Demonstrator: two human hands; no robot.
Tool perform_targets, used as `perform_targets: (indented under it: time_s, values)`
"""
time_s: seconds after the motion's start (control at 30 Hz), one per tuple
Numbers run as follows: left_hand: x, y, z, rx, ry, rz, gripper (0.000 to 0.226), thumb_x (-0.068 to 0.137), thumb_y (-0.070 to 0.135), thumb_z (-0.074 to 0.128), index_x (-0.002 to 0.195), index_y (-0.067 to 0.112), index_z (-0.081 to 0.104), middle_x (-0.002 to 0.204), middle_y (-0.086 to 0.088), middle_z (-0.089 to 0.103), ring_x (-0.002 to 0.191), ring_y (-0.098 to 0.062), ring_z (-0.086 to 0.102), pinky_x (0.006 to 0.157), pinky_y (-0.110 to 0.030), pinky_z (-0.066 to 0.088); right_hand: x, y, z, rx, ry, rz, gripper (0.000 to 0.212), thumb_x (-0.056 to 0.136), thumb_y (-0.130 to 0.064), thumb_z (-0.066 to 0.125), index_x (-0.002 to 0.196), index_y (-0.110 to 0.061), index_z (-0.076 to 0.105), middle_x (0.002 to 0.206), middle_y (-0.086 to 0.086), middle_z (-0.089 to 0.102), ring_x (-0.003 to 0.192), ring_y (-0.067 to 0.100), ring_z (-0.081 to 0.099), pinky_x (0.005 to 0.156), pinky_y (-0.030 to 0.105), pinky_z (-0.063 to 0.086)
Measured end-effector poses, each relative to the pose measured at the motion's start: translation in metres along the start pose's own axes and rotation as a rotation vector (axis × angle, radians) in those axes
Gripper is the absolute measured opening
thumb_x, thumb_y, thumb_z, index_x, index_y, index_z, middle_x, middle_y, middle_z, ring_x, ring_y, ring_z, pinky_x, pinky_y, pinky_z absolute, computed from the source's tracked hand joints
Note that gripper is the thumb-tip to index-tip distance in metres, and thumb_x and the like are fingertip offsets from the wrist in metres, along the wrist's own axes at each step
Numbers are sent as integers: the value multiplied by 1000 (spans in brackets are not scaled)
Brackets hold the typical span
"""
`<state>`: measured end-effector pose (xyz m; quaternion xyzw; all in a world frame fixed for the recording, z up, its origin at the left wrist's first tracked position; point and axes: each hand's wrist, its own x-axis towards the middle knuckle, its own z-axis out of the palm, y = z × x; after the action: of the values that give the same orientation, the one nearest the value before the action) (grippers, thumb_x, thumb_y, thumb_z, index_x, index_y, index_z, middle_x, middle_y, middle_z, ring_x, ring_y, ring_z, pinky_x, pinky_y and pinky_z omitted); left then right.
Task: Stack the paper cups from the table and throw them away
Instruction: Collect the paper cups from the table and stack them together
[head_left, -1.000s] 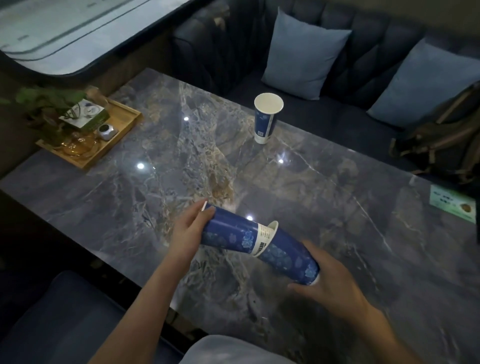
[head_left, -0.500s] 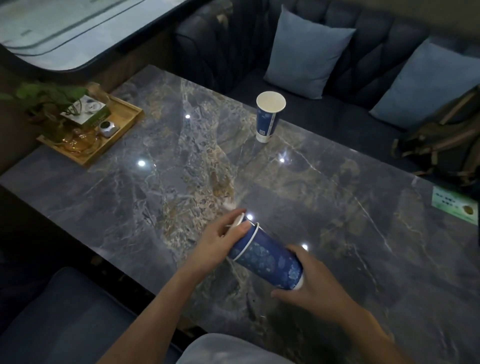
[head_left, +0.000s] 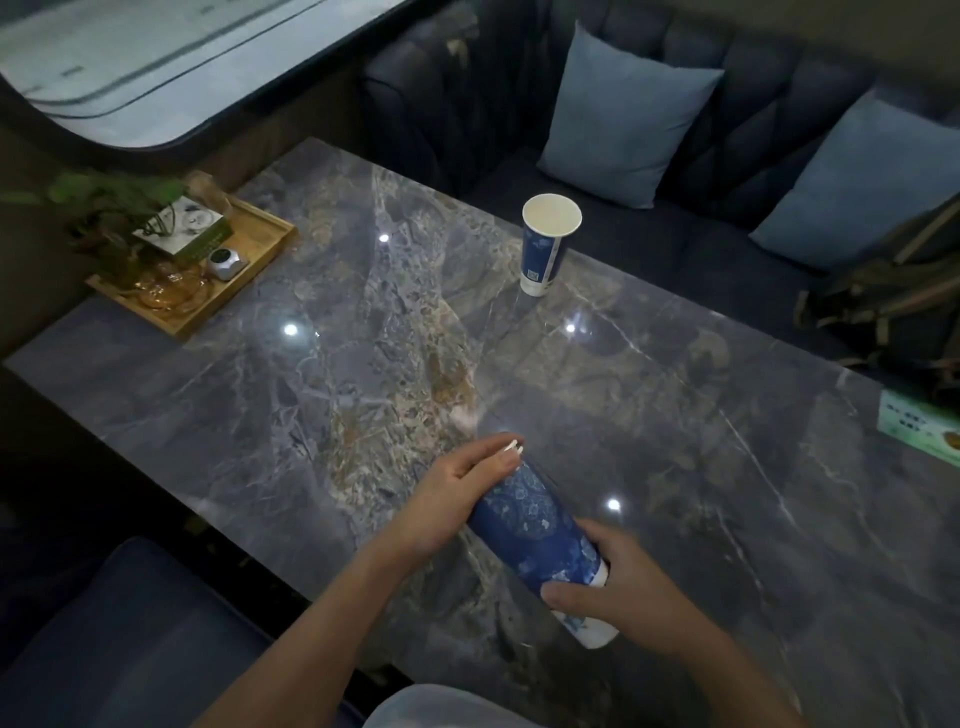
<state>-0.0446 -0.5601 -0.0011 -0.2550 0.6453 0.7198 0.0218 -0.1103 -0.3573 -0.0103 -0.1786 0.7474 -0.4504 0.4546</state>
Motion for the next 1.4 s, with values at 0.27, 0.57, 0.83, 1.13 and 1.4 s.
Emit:
perform_targets:
  time_s: [0.27, 0.57, 0.83, 1.13, 1.4]
  values:
    - [8, 4, 1, 10, -30, 30, 35, 93, 32, 56, 123, 19, 68, 125, 10, 66, 113, -1, 62, 96, -15, 48, 1, 0, 0, 96, -21, 18, 58, 55, -38, 84, 107, -21, 64, 100, -11, 76, 86, 8, 73, 68, 16, 54]
    - [34, 5, 29, 54, -98, 42, 47, 83, 53, 50, 111, 23, 73, 116, 5, 73, 110, -7, 66, 96, -17, 47, 18, -3, -4, 202, 106, -7, 69, 51, -55, 81, 110, -24, 61, 99, -9, 76, 90, 10, 73, 71, 22, 56]
    - [79, 29, 40, 39, -133, 51, 38, 95, 32, 51, 118, 9, 70, 117, -4, 73, 109, -12, 67, 92, -16, 49, 40, -5, -26, 335, 205, -37, 61, 56, -46, 79, 111, -26, 60, 102, -4, 76, 92, 15, 74, 72, 26, 59]
    - [164, 61, 33, -55, -40, 25, 28, 102, 23, 42, 107, 13, 68, 109, -13, 70, 94, -24, 65, 88, -39, 54, 75, -7, -54, 458, 310, -59, 55, 57, -43, 77, 107, -24, 61, 98, -8, 77, 87, 14, 74, 67, 21, 57]
    - [275, 112, 9, 531, 389, 451, 34, 86, 22, 62, 118, 12, 62, 121, -5, 63, 109, -17, 59, 99, -36, 48, 85, 2, -80, 498, 384, -2, 58, 52, -42, 79, 103, -22, 61, 90, -14, 78, 79, 8, 75, 61, 17, 56]
